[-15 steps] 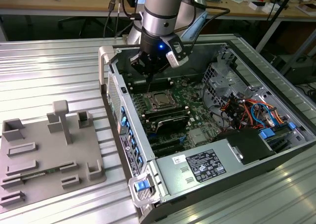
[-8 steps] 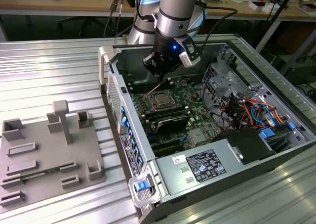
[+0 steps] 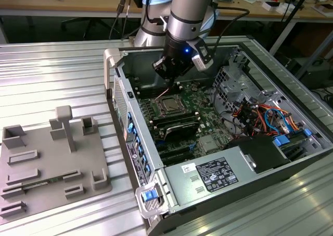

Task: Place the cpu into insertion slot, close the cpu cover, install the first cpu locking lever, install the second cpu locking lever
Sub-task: 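Install the first cpu locking lever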

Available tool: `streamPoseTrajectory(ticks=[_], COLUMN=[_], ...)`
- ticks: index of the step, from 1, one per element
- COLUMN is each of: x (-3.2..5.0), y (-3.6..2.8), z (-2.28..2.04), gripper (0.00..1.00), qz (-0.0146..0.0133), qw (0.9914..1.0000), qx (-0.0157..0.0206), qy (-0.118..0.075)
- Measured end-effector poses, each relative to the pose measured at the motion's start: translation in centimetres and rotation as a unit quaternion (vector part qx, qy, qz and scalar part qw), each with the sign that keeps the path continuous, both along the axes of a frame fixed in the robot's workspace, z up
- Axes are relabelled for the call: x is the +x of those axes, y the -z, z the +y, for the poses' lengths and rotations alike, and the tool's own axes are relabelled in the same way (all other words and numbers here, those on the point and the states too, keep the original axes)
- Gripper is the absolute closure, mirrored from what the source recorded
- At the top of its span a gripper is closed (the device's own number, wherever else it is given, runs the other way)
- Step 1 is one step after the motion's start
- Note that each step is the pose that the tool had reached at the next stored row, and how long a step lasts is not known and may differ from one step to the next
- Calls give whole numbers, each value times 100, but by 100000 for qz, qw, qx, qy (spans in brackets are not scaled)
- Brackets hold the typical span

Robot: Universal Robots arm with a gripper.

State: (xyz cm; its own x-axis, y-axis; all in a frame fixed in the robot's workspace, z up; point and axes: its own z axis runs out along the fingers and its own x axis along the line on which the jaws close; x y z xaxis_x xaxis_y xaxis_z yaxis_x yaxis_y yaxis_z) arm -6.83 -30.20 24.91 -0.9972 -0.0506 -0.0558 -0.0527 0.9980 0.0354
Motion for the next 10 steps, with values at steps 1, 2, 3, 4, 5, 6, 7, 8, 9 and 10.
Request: streamPoseTrajectory(ticks=[1, 2, 3, 4, 5, 6, 7, 8, 9, 10], x=[6, 9, 14, 19, 32, 40, 51, 63, 78, 95], y=[22, 39, 58, 73, 101, 115, 133, 151, 164, 177], z=[9, 16, 22, 26, 33, 37, 43, 48, 50, 52], gripper=[89, 89, 89, 89, 89, 89, 89, 89, 89, 89], qz=[-2, -5, -4, -4, -2, -2, 2, 3, 2, 0], qw=[100000, 100000, 100000, 100000, 100000, 100000, 100000, 100000, 100000, 100000], qx=[-2, -1, -2, 2, 2, -1, -6, -5, -7, -2], qy=[-5, 2, 0, -1, 7, 5, 3, 7, 7, 5])
